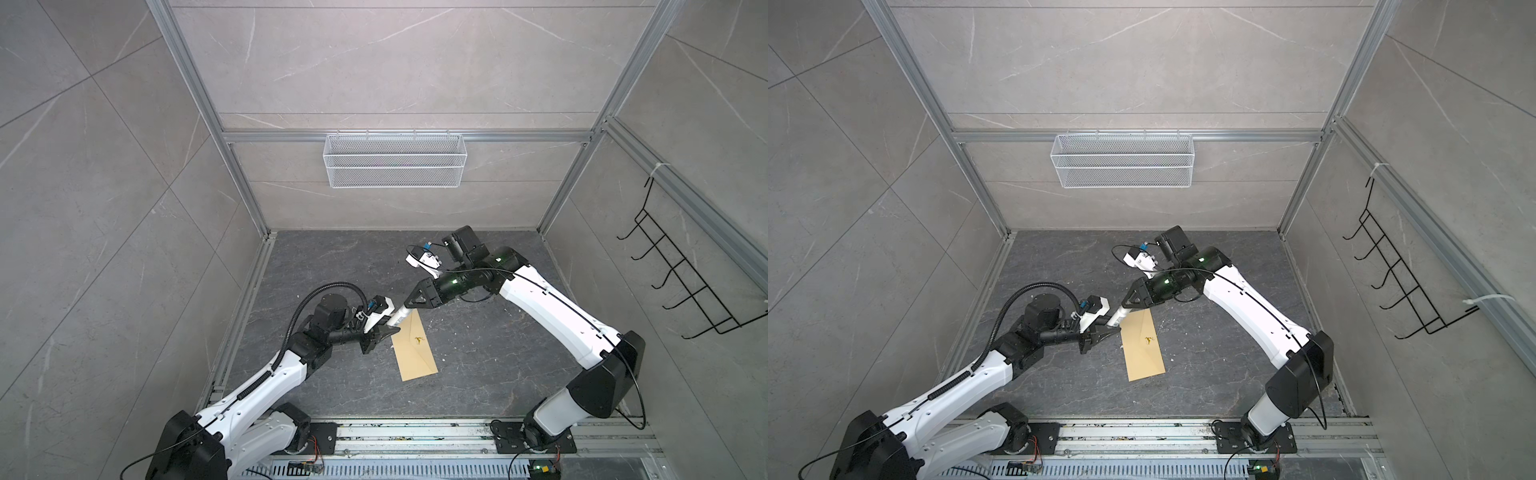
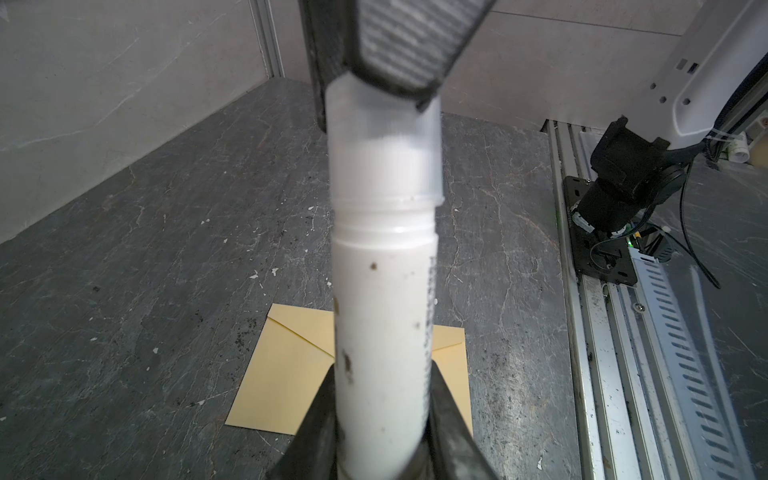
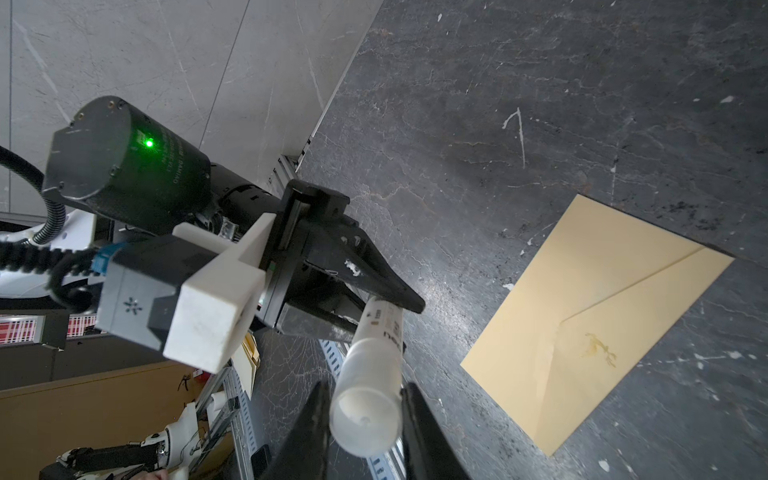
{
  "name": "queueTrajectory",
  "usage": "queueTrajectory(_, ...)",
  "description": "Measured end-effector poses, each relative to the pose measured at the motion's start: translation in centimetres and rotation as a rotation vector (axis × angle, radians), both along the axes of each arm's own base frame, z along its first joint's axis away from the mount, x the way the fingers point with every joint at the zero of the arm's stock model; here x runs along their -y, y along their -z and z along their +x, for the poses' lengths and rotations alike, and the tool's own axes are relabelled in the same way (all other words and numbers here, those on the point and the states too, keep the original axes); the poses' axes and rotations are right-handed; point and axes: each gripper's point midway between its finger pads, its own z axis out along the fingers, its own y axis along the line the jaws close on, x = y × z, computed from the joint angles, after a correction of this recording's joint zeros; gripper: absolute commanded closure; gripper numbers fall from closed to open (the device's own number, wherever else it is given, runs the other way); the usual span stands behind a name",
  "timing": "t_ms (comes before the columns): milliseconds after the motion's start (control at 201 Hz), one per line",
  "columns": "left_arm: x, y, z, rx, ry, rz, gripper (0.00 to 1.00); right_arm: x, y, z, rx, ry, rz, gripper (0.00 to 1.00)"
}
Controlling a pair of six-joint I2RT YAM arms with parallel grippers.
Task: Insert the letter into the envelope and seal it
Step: 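Press the cap down onto the glue stick with the right gripper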
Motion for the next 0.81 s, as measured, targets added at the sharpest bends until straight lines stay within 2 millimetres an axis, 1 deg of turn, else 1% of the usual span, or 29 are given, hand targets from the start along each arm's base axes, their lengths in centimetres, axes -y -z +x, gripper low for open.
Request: queueTrajectory(807,-0.7,1.0,-0.2,-0.036,-0.027,0.041,1.0,-1.5,1.3,-0.4,0.03,-0.032,-0.087,0.7)
